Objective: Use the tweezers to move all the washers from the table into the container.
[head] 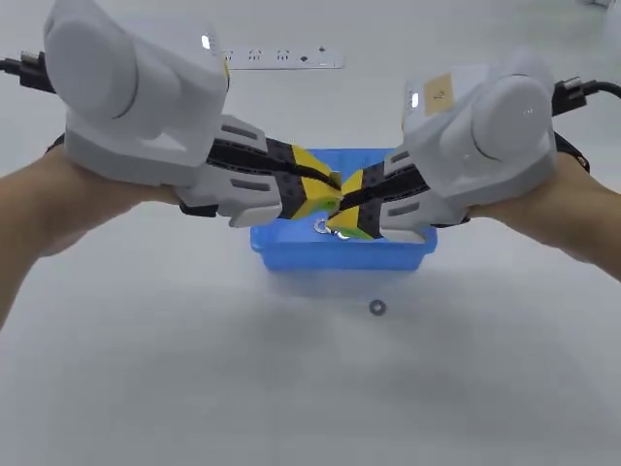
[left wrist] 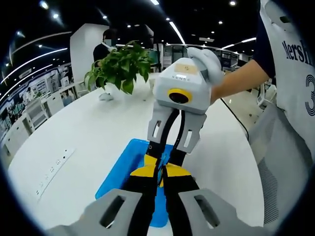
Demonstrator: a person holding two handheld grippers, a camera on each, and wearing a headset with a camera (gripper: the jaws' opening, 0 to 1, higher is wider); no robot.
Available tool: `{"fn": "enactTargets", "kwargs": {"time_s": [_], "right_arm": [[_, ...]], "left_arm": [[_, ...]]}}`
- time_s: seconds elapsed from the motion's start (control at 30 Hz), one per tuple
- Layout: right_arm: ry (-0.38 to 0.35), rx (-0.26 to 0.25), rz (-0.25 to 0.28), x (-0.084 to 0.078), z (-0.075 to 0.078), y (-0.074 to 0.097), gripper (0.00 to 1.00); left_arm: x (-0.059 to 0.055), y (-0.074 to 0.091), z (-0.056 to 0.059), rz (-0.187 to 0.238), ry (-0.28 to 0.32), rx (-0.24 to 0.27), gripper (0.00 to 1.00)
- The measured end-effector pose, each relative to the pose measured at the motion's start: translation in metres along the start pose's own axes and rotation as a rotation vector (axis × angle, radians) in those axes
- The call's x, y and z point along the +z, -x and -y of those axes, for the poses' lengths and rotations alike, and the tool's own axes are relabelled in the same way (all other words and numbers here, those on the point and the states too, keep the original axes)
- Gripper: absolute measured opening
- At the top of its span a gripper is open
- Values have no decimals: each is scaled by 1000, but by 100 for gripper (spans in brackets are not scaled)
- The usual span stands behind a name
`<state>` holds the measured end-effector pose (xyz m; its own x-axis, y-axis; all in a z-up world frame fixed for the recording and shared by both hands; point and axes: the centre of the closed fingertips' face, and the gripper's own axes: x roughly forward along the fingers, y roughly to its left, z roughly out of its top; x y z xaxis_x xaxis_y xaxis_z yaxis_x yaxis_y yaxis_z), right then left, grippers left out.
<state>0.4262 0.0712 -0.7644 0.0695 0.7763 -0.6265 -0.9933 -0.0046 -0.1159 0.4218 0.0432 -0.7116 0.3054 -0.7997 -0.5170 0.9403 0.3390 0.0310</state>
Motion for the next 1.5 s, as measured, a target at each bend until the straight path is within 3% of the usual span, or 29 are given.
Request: {"fn": "enactTargets", "kwargs": {"time_s": [0.83, 1.5], "right_arm": [[-19, -5, 3, -5, 3, 0, 11], [-7, -15, 16, 1, 3, 5, 10]], "left_arm": [[-4, -3, -4, 9, 22, -7, 7], [2, 0, -2, 26, 10, -4, 7]]}}
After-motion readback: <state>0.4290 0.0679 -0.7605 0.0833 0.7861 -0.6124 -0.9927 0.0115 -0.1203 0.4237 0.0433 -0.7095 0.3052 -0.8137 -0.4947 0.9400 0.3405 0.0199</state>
